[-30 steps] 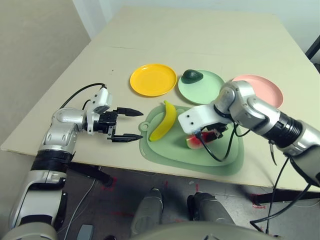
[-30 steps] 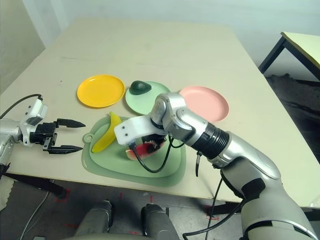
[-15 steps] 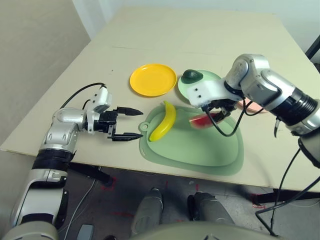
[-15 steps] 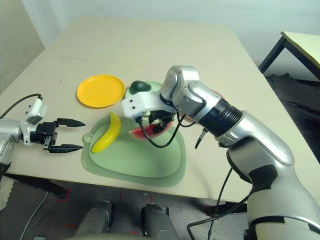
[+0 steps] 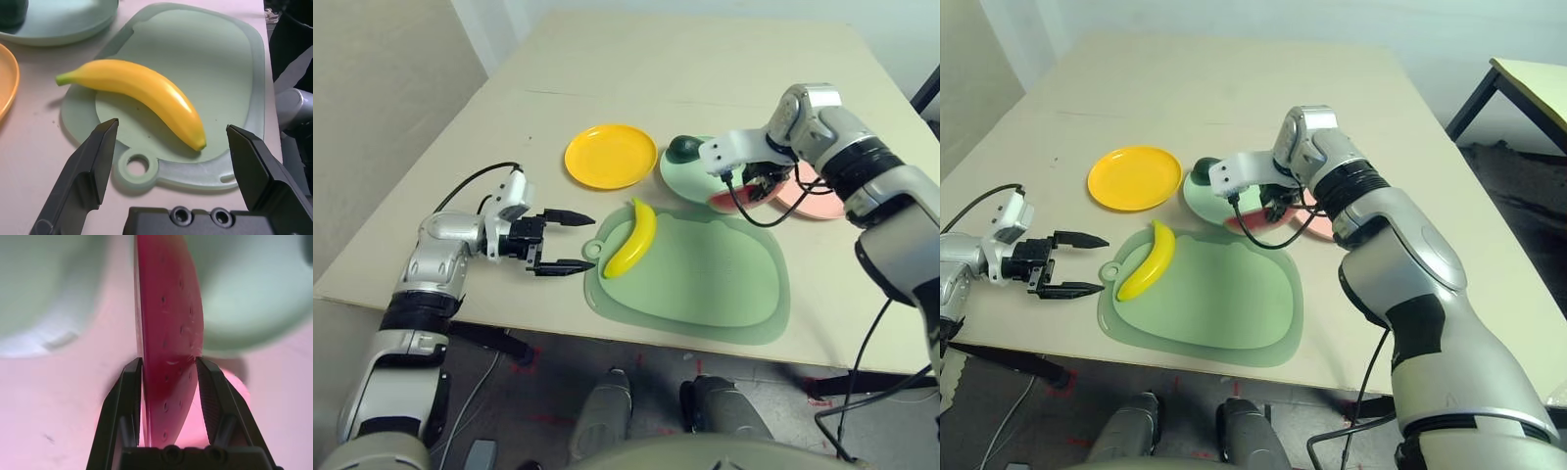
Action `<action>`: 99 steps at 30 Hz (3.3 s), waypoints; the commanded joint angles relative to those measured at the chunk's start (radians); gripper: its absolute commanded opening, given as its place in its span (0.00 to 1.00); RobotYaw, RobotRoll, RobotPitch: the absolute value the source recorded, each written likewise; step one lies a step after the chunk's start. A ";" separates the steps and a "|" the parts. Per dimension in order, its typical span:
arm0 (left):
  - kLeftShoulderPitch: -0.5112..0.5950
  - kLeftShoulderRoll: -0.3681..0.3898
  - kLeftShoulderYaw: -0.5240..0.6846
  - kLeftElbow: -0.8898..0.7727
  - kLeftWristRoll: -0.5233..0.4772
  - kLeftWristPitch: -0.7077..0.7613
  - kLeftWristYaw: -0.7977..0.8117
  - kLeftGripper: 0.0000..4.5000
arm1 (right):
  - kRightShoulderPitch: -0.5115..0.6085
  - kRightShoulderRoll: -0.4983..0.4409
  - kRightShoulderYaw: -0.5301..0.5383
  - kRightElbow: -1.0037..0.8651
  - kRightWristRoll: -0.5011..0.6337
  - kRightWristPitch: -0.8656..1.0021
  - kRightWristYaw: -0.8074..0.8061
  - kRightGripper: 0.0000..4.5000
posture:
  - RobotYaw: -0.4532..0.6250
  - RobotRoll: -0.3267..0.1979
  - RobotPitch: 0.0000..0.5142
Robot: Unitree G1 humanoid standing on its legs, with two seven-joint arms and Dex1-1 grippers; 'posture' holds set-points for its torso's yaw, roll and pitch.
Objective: Place the fruits into color-matched plates.
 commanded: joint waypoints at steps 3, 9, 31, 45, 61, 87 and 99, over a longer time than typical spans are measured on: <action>0.000 0.002 -0.003 -0.009 0.005 0.008 -0.003 1.00 | -0.056 0.017 -0.011 0.141 -0.102 -0.045 -0.149 0.38 | 0.42 0.62 0.25; -0.002 -0.002 -0.004 -0.014 0.004 0.012 -0.003 1.00 | -0.071 0.005 0.008 0.213 -0.202 -0.066 -0.237 0.38 | 0.42 0.62 0.26; 0.038 0.041 0.024 -0.038 -0.012 0.031 -0.012 1.00 | 0.166 -0.117 -0.478 -0.420 0.218 0.170 0.160 0.99 | 0.42 0.62 0.26; 0.020 0.049 0.026 -0.029 -0.008 0.036 -0.027 1.00 | 0.748 -0.128 -0.970 -1.133 0.680 0.674 -0.125 0.99 | 0.41 0.62 0.26; -0.073 0.095 -0.002 0.010 0.056 0.022 -0.030 1.00 | 1.177 -0.050 -0.824 -1.415 0.853 0.597 -0.261 0.99 | 0.42 0.62 0.26; -0.841 -0.131 -0.532 0.631 0.674 -1.598 0.289 1.00 | 1.236 -0.089 -0.810 -1.453 1.059 0.646 -0.314 0.99 | 0.30 0.62 0.24; -0.853 -0.169 -0.699 0.698 0.888 -1.598 0.550 1.00 | 1.240 -0.049 -0.841 -1.503 1.117 0.677 -0.443 0.99 | 0.23 0.62 0.20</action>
